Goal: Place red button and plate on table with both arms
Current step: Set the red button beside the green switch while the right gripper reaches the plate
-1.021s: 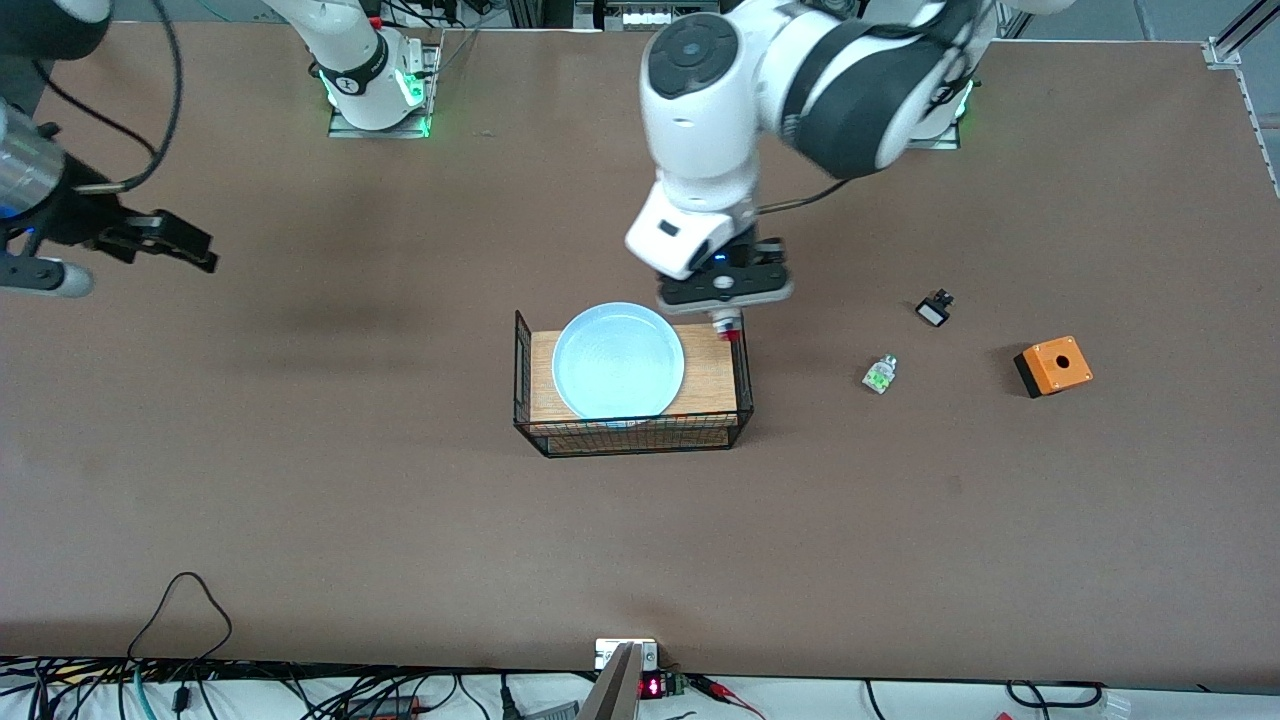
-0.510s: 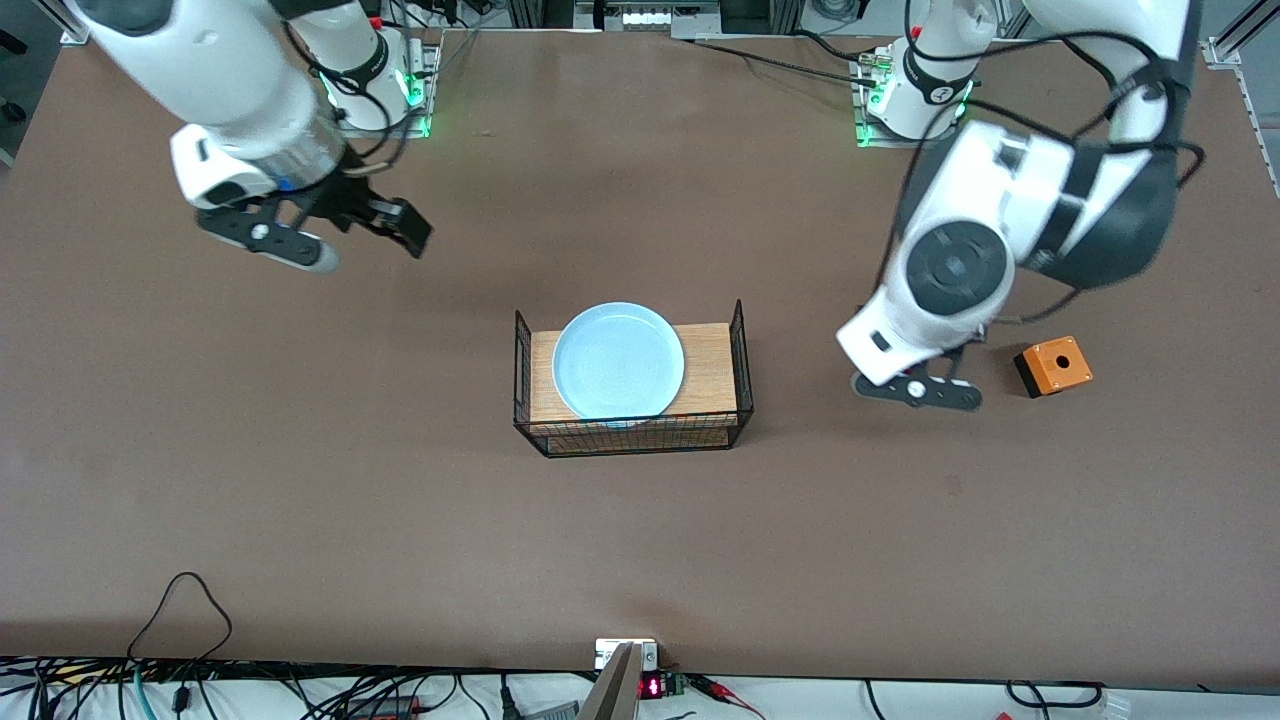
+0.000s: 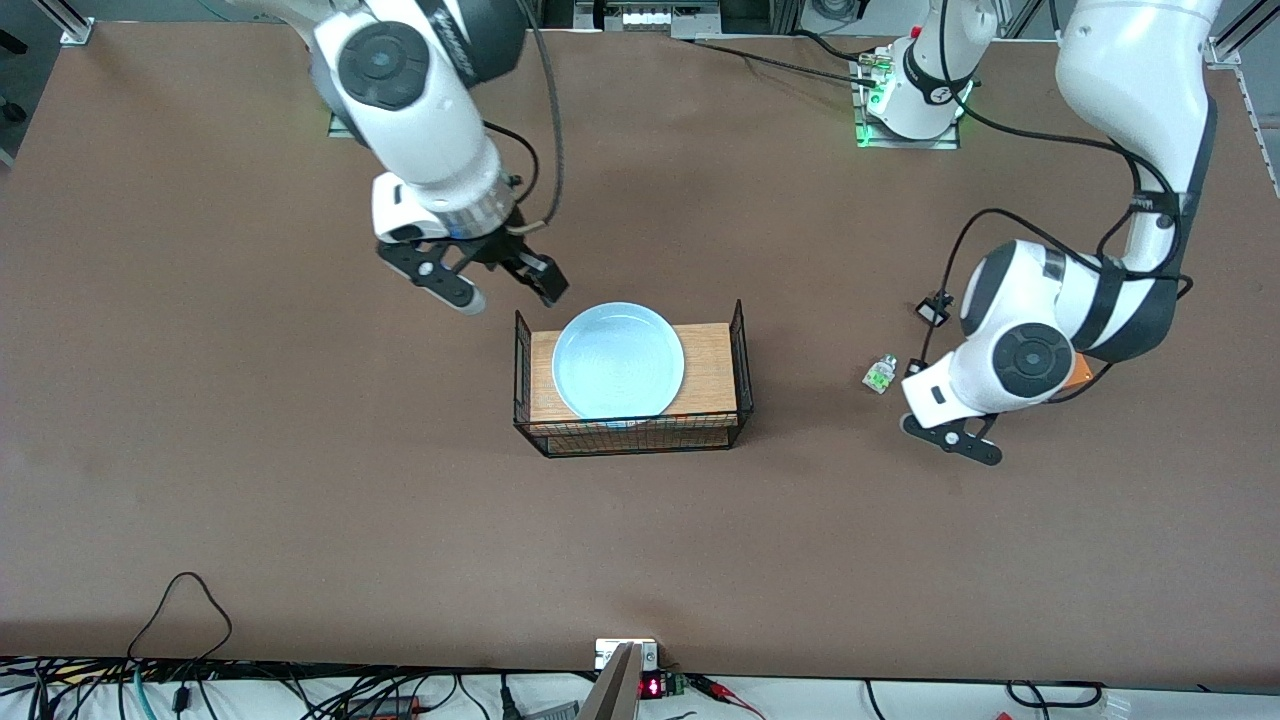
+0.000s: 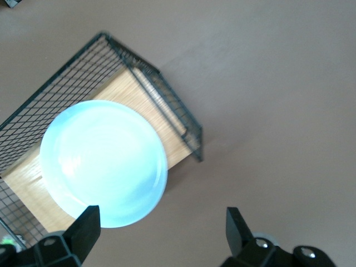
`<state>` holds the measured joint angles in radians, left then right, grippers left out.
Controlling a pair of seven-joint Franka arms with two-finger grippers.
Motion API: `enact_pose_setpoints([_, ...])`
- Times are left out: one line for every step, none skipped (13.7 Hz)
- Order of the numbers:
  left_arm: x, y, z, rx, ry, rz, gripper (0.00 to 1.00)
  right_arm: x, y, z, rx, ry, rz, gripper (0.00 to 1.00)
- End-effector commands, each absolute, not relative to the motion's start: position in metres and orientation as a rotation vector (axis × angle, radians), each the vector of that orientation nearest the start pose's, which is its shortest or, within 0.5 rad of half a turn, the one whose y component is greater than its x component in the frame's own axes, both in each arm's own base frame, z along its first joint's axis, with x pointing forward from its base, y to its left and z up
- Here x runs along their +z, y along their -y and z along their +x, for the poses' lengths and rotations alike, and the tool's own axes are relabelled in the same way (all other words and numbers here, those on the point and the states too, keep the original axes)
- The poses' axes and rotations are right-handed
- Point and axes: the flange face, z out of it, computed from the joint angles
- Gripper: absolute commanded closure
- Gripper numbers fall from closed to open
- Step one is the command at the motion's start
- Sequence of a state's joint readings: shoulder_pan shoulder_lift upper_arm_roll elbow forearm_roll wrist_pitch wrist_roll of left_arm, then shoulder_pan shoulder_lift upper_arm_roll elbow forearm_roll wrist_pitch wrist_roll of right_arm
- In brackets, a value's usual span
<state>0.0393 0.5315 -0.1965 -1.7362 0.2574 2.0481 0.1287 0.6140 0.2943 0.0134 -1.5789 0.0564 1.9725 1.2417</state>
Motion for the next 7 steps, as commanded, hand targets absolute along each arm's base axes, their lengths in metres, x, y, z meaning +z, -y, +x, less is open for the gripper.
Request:
enact_pose_setpoints([0.235,0.036,0.637,0.274,-0.706,-2.968,0.87,0.456,-0.410,0.540,-0.010,-1.086,-2.814,0.00])
enact_pose_setpoints([0.224,0.032,0.637,0.280,-0.704,-2.978,0.86,0.444,-0.420,0.538,-0.013,-1.103,-2.804,0.00])
enact_pose_setpoints([0.213,0.029,0.634,0.277,-0.699,-2.987,0.85,0.433,-0.430,0.539,-0.021,-1.129,-2.780,0.00])
enact_pose_setpoints([0.204,0.024,0.630,0.269,-0.692,-2.995,0.85,0.421,-0.432,0.544,-0.028,-1.183,-2.744,0.00])
enact_pose_setpoints([0.196,0.023,0.628,0.264,-0.694,-3.002,0.84,0.410,-0.435,0.547,-0.032,-1.222,-2.719,0.00])
enact_pose_setpoints([0.193,0.021,0.628,0.266,-0.687,-3.007,0.74,0.399,-0.434,0.551,-0.031,-1.241,-2.713,0.00])
enact_pose_setpoints([0.194,0.020,0.628,0.266,-0.682,-3.007,0.48,0.388,-0.433,0.554,-0.021,-1.256,-2.721,0.00])
